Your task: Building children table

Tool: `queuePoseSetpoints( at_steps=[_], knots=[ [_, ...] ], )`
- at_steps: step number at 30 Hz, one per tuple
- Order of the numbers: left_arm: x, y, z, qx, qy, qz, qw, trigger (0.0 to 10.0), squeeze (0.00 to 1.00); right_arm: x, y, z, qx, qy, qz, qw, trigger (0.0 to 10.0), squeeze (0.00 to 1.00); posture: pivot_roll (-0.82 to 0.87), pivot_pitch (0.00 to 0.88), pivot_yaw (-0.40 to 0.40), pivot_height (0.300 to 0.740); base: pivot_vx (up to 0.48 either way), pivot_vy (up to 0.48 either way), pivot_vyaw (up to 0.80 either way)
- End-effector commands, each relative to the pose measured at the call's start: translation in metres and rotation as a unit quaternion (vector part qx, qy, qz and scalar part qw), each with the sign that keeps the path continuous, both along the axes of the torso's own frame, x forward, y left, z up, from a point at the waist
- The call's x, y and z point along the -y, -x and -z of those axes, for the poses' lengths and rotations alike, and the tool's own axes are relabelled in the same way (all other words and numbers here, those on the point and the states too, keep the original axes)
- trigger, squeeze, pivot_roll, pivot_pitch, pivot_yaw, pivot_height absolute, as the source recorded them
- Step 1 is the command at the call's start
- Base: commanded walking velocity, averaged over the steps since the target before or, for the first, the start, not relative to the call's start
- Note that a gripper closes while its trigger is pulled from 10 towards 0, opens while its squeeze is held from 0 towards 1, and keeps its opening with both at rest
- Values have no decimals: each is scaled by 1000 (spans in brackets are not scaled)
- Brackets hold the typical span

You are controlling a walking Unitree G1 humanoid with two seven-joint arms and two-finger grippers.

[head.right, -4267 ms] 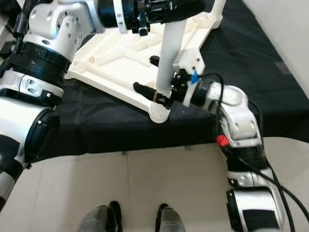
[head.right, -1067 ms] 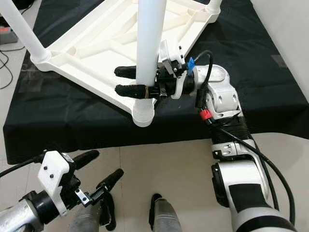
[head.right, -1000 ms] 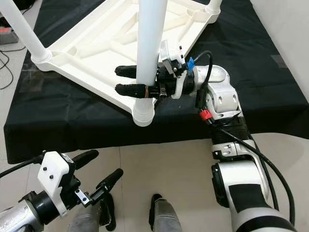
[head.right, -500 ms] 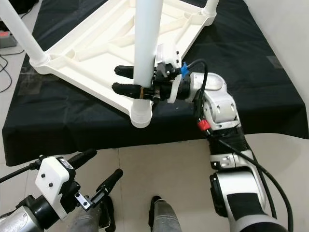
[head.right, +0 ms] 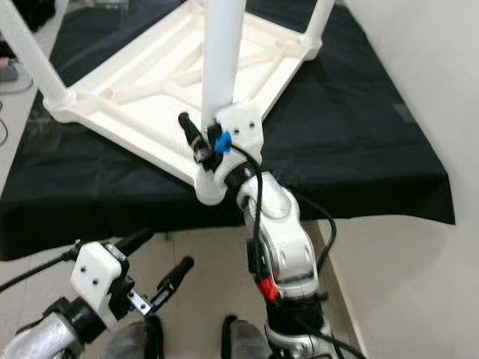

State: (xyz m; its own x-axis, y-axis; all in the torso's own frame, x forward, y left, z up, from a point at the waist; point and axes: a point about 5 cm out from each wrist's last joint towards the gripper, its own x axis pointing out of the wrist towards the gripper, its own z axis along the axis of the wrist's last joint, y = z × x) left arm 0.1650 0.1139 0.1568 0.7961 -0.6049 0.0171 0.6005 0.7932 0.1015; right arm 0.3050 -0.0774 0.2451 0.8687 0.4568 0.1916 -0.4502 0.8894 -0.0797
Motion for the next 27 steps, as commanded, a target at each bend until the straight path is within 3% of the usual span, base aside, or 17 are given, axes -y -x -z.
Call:
queuePoseSetpoints(
  at_steps=[1,6,7,10,11,14,15,19,24,25,26,27],
  knots=[
    [1,1,5,-5,-5,0,1000,10000,0,19,-11,48,-113,25,59,992,0,0,-21,205,-102,740,0,0,0],
    [1,-7,12,-3,-8,-12,1000,10000,0,12,-16,45,-110,26,64,992,0,0,-9,176,-112,740,0,0,0],
    [2,-9,13,-1,-10,-13,1000,10000,0,10,-14,43,-108,23,75,991,1176,0,-4,171,-112,740,0,0,0],
    [2,-10,14,3,-12,-14,1000,10000,0,7,-11,41,-107,18,88,990,1176,0,-4,171,-112,740,0,0,0],
    [2,-11,14,5,-12,-15,1000,10000,0,8,-12,38,-99,21,85,991,10000,0,-6,165,-110,740,0,0,0],
    [2,-12,15,6,-12,-16,1000,10000,0,8,-14,36,-93,21,78,992,10000,0,-9,166,-107,740,0,0,0],
    [2,-12,15,8,-11,-15,1000,10000,0,11,-18,31,-77,6,59,995,10000,1000,-9,169,-103,740,0,0,0],
    [3,-11,16,14,-10,-14,1000,10000,0,18,-23,18,-43,-21,3,999,10000,1000,-8,181,-95,740,0,0,0],
    [3,-10,15,14,-9,-13,1000,10000,0,24,-25,8,-20,-19,-27,999,10000,1000,-5,186,-93,740,0,0,0],
    [3,-9,15,15,-9,-12,1000,10000,0,28,-26,4,-9,-11,-43,999,10000,1000,-3,193,-92,740,0,0,0],
    [4,-7,14,16,-8,-11,1000,10000,0,35,-29,-3,4,-6,-100,995,10000,1000,3,200,-92,740,0,0,0],
    [4,-7,14,16,-8,-11,1000,10000,0,35,-29,-3,4,-6,-100,995,10000,1000,3,200,-92,740,0,0,0]
  ],
)
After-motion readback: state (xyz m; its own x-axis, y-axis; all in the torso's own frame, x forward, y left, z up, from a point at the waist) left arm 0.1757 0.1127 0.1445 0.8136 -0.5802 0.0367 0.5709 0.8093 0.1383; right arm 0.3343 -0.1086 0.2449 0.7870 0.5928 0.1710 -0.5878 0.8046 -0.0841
